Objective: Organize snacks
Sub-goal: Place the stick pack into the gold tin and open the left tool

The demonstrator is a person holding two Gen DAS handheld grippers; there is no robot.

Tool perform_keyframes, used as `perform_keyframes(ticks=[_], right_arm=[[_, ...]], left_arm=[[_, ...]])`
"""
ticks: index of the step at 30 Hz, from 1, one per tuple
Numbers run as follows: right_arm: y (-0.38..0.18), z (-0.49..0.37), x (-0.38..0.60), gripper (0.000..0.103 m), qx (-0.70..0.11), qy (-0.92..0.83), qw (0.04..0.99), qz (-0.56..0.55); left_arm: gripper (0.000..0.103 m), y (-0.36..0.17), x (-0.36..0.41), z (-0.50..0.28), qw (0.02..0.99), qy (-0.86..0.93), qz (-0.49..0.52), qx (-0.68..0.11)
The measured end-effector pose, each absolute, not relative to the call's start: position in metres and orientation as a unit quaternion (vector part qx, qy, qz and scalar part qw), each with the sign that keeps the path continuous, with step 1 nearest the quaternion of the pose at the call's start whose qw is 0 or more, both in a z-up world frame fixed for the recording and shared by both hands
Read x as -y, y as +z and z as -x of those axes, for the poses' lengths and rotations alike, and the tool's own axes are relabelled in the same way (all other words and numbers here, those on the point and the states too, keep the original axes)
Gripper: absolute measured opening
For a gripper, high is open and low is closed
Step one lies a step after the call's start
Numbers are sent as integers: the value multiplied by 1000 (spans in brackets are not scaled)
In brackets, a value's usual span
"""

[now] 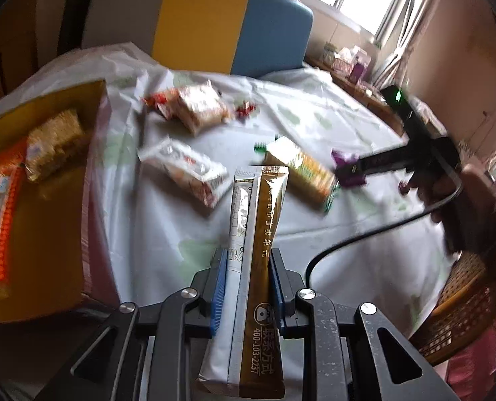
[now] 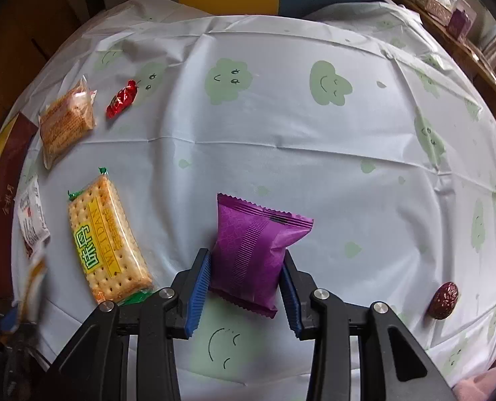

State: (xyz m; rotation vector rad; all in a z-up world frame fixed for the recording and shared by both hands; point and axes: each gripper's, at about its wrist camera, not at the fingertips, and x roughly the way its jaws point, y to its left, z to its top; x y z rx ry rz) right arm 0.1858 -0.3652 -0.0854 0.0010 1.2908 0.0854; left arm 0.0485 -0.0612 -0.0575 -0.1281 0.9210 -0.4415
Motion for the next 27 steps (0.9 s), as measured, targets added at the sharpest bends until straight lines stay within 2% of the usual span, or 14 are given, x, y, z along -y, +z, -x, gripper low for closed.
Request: perform_keyframes(ticks=[7, 14, 17, 21, 27], right_arm=[[-86, -185, 362, 40, -596, 37, 802, 23], [-82, -179, 356, 40, -593, 35, 804, 39], [-82, -180, 355, 40, -592, 35, 804, 40], [-83, -182, 356, 40, -592, 35, 804, 39], [-84, -185, 358, 40, -594, 39, 803, 36]], left_arm=[[24, -16, 21, -56, 886, -184, 128, -407], [25, 8, -58, -90, 891, -86, 218, -388], [26, 4, -75, -103, 879, -81, 247, -400], [31, -15, -81, -114, 876, -47, 233, -419], [32, -44, -80, -106, 863, -25, 237, -445]])
